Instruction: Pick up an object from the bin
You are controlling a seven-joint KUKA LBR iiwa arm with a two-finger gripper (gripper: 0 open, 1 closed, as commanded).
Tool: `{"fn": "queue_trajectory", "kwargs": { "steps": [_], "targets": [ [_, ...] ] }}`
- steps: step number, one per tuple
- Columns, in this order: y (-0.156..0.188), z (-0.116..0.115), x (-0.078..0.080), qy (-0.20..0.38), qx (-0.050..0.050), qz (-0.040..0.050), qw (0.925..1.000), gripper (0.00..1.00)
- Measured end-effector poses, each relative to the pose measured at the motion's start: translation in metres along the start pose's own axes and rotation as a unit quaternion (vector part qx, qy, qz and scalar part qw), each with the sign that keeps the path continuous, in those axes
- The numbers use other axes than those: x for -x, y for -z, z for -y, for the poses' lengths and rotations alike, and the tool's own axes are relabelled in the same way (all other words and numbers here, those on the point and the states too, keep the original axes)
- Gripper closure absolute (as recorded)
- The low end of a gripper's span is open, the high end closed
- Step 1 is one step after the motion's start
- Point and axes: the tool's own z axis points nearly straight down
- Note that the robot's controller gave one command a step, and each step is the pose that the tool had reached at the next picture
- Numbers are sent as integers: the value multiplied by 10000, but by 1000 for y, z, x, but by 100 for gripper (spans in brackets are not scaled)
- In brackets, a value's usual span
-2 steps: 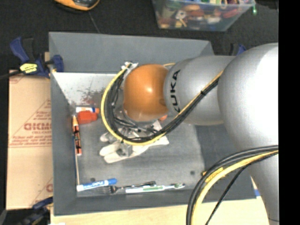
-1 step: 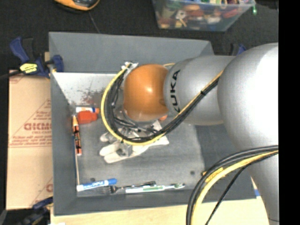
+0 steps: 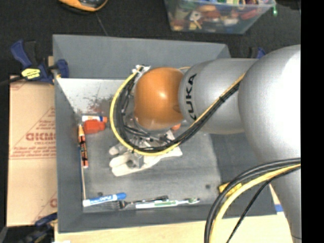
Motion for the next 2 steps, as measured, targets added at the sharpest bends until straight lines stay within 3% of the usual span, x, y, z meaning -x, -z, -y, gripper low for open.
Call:
{"fn": "queue_trajectory", "kwargs": {
  "steps": [2],
  "targets": [
    [31,1,1,-26,-11,18,10000,100]
  ]
}}
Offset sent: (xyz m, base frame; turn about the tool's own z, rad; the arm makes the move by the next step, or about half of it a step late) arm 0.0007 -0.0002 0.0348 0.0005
